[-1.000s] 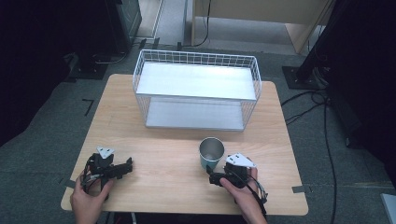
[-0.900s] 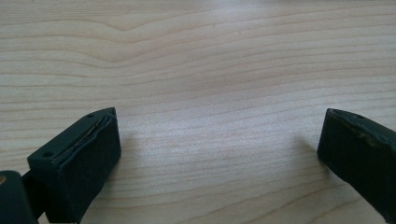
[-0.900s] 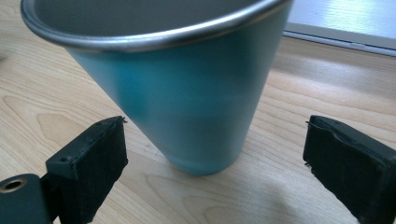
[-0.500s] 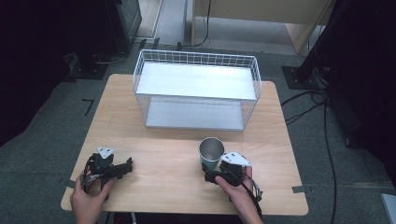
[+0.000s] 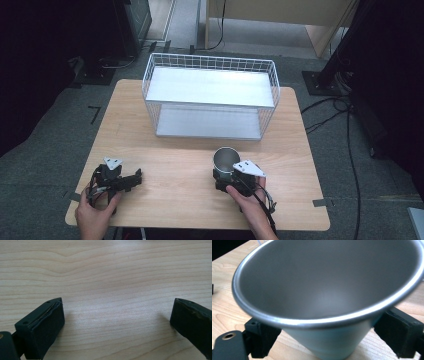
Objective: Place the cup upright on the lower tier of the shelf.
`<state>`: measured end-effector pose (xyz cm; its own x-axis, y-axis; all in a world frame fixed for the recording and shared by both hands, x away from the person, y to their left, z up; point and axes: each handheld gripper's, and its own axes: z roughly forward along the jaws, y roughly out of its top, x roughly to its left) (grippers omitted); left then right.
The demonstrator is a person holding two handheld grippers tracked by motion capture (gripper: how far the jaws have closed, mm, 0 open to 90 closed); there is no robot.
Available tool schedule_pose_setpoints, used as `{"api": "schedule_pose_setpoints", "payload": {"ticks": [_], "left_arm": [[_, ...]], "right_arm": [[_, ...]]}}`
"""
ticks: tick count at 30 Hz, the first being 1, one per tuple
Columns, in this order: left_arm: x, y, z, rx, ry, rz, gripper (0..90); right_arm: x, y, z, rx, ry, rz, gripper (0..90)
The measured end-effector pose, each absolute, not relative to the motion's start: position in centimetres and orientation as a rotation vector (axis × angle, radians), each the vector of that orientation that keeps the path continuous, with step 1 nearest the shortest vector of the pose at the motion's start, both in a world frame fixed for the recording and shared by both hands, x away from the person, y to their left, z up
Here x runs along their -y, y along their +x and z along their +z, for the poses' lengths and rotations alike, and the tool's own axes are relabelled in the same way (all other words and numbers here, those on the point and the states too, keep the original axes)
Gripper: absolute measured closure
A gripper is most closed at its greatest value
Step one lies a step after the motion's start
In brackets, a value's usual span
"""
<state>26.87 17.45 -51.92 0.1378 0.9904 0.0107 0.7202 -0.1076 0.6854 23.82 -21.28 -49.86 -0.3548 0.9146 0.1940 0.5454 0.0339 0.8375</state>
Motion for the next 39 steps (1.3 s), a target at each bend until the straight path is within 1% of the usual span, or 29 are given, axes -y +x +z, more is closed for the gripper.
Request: {"api": "schedule_pose_setpoints", "payload": {"ticks": [19,30,39], "left_arm": [[-17.4,26.9,-51.9,-1.635,1.890,0.660,0.0],[-17.4,26.9,-51.9,-1.635,1.890,0.660,0.0],[-17.4,26.9,-51.9,-1.635,1.890,0.660,0.0]], "right_arm": [[20.1,24.5,-50.3,-1.773,1.453,1.306,14.5],[20.5,24.5,-49.3,-1.683,1.423,1.376,14.6],[20.4,24.7,-47.8,-1.633,1.374,1.408,14.6]]}}
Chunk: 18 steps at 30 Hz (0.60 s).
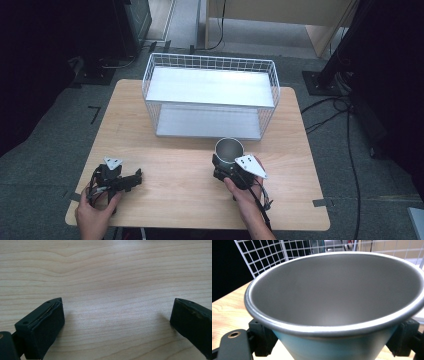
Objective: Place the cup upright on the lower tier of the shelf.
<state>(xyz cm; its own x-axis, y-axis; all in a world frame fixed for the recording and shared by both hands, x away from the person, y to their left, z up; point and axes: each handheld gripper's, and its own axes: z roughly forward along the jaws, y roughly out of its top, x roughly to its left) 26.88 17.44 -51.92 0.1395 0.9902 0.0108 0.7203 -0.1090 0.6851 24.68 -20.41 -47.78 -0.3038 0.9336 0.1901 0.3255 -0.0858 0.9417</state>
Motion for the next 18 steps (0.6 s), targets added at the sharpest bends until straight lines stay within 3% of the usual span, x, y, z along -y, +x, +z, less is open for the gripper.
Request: {"api": "schedule_pose_setpoints", "payload": {"ticks": [18], "left_arm": [[-17.4,26.9,-51.9,-1.635,1.890,0.660,0.0]], "right_arm": [[20.0,25.2,-45.4,-1.568,1.296,1.441,14.7]]}}
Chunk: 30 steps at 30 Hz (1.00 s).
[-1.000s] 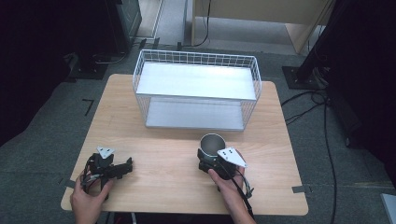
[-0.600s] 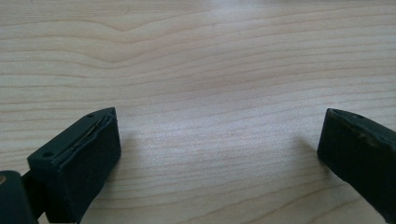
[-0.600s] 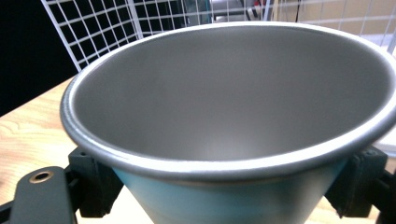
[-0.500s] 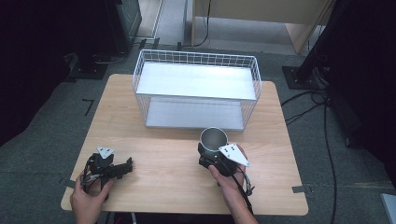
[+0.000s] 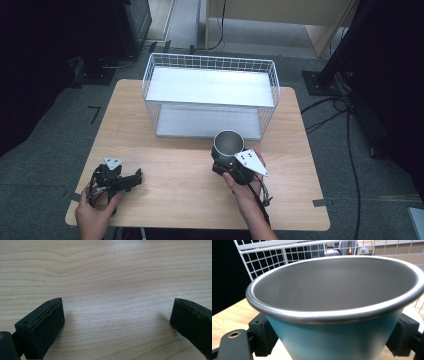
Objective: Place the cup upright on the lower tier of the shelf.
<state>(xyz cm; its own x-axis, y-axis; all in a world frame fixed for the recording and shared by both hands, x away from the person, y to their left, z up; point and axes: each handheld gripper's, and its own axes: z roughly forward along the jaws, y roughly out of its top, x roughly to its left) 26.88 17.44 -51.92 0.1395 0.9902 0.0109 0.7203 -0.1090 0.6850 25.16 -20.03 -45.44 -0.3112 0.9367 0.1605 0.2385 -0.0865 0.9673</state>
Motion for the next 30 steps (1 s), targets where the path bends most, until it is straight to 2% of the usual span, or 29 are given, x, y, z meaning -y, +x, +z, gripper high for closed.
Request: {"api": "schedule_pose_setpoints", "payload": {"ticks": [30], "left_arm": [[-17.4,26.9,-51.9,-1.636,1.890,0.660,0.0]], "right_arm": [[19.6,26.7,-41.4,-1.494,1.211,1.475,14.7]]}}
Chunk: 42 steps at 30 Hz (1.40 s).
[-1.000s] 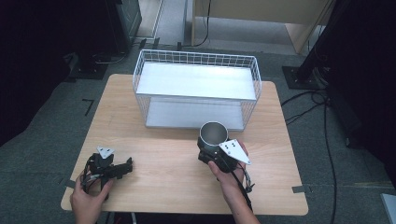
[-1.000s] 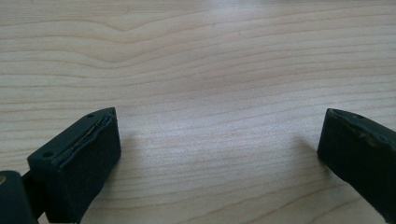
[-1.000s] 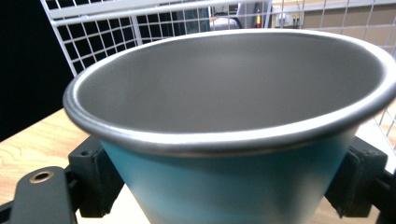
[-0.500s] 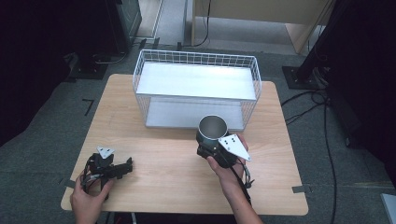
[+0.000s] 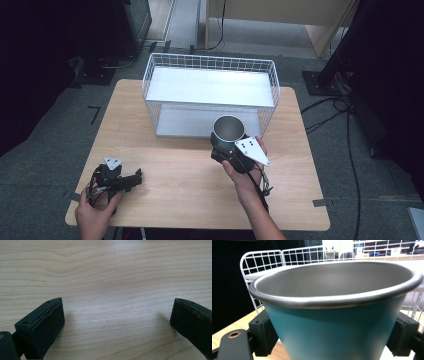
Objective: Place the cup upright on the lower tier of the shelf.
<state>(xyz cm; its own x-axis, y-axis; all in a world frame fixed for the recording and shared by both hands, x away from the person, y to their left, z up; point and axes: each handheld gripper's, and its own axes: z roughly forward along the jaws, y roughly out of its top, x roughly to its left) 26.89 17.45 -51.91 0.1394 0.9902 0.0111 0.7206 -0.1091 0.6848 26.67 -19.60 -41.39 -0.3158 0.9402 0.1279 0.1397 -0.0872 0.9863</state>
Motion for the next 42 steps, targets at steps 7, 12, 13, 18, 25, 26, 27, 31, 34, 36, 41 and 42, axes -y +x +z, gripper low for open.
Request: {"api": "schedule_pose_setpoints", "payload": {"ticks": [7,12,13,18,25,26,27,31,34,36,41,42], "left_arm": [[-17.4,26.9,-51.9,-1.636,1.889,0.660,0.0],[-17.5,26.9,-51.9,-1.635,1.892,0.660,0.0],[-17.5,26.9,-51.9,-1.635,1.892,0.660,0.0],[-17.4,26.9,-51.9,-1.637,1.887,0.659,0.0],[-17.4,26.9,-51.9,-1.635,1.889,0.661,0.0],[-17.4,26.9,-51.9,-1.635,1.889,0.661,0.0],[-17.4,26.9,-51.9,-1.636,1.889,0.661,0.0],[-17.4,26.9,-51.9,-1.635,1.889,0.661,0.0],[-17.4,26.9,-51.9,-1.636,1.889,0.661,0.0],[-17.4,26.9,-51.9,-1.635,1.889,0.661,0.0],[-17.4,26.9,-51.9,-1.635,1.890,0.661,0.0],[-17.4,26.9,-51.9,-1.635,1.890,0.661,0.0]], "right_arm": [[19.5,27.3,-40.1,-1.476,1.196,1.479,14.7],[19.4,27.7,-39.1,-1.463,1.181,1.490,14.7],[19.4,27.7,-39.1,-1.463,1.181,1.490,14.7],[19.4,28.2,-38.0,-1.444,1.162,1.491,14.7],[19.5,28.8,-36.8,-1.421,1.146,1.488,14.7],[19.5,29.0,-36.4,-1.415,1.142,1.488,14.7],[19.6,29.1,-36.2,-1.412,1.137,1.490,14.7],[19.7,29.6,-35.4,-1.395,1.135,1.491,14.7],[19.7,29.8,-35.0,-1.387,1.127,1.489,14.7],[19.8,30.2,-34.6,-1.373,1.132,1.490,14.8],[20.0,30.9,-33.9,-1.353,1.131,1.487,14.8],[20.0,31.0,-33.7,-1.351,1.133,1.485,14.7]]}}
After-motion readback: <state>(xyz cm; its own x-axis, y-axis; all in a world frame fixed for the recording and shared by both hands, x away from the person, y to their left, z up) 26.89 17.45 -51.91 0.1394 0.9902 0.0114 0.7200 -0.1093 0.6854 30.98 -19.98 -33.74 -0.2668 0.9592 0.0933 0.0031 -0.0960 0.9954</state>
